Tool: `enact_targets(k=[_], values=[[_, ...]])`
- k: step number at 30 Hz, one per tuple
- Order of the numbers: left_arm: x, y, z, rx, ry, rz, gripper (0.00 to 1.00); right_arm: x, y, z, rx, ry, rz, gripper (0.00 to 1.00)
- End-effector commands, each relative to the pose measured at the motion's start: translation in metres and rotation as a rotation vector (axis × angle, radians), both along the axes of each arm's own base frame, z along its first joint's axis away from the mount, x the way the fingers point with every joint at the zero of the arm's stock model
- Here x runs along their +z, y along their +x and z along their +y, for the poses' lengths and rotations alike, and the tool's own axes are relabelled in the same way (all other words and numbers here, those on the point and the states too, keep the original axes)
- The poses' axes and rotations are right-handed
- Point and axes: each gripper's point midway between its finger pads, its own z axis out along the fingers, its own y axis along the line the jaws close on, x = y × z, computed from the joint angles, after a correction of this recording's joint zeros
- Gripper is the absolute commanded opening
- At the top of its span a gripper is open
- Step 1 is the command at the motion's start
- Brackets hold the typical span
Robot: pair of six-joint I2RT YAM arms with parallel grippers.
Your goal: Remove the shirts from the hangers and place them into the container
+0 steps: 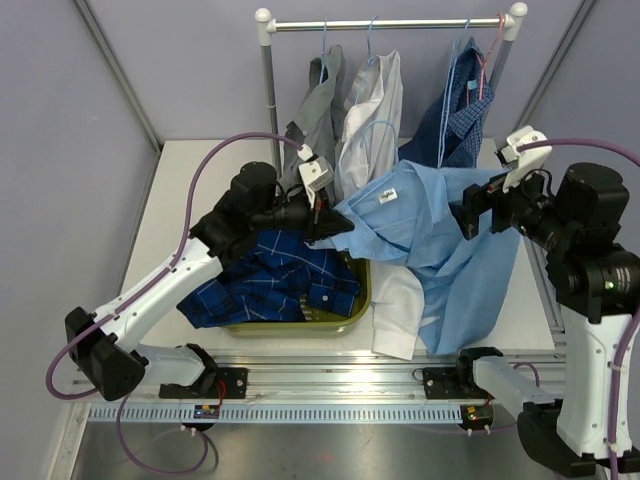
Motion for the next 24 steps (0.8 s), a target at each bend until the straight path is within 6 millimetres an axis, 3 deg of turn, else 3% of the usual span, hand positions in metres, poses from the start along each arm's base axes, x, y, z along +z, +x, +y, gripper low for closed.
enact_targets(k=[1,5,7,9,12,17,20,22,24], values=[[0.053,0.018,-0.005,0.096,-0.142,0.05,0.0,0.027,-0.024,0.0,-0.024,0.103,-0.059,0.98],[0.052,0.021,-0.006,0.103,-0.137,0.058,0.0,0.024,-0.036,0.012,0.047,0.134,-0.024,0.96],[0.053,0.018,-0.006,0.088,-0.143,0.056,0.0,0.018,-0.043,0.027,0.137,0.177,0.02,0.95],[0.057,0.014,-0.008,0.062,-0.16,0.047,0.0,-0.001,-0.037,0.042,0.204,0.256,0.118,0.93],[0.061,0.004,-0.009,0.013,-0.177,0.048,0.0,-0.02,-0.013,0.039,0.156,0.287,0.163,0.9],[0.062,-0.007,-0.01,-0.043,-0.186,0.069,0.0,-0.017,0.016,0.037,0.109,0.321,0.142,0.85],[0.062,-0.009,-0.01,-0.055,-0.186,0.069,0.0,-0.018,0.032,0.036,0.095,0.325,0.157,0.65],[0.06,-0.01,-0.009,-0.06,-0.178,0.067,0.0,-0.015,0.033,0.042,0.136,0.339,0.168,0.25],[0.05,-0.01,-0.008,-0.061,-0.139,0.053,0.0,0.0,0.029,0.051,0.202,0.345,0.15,0.0]])
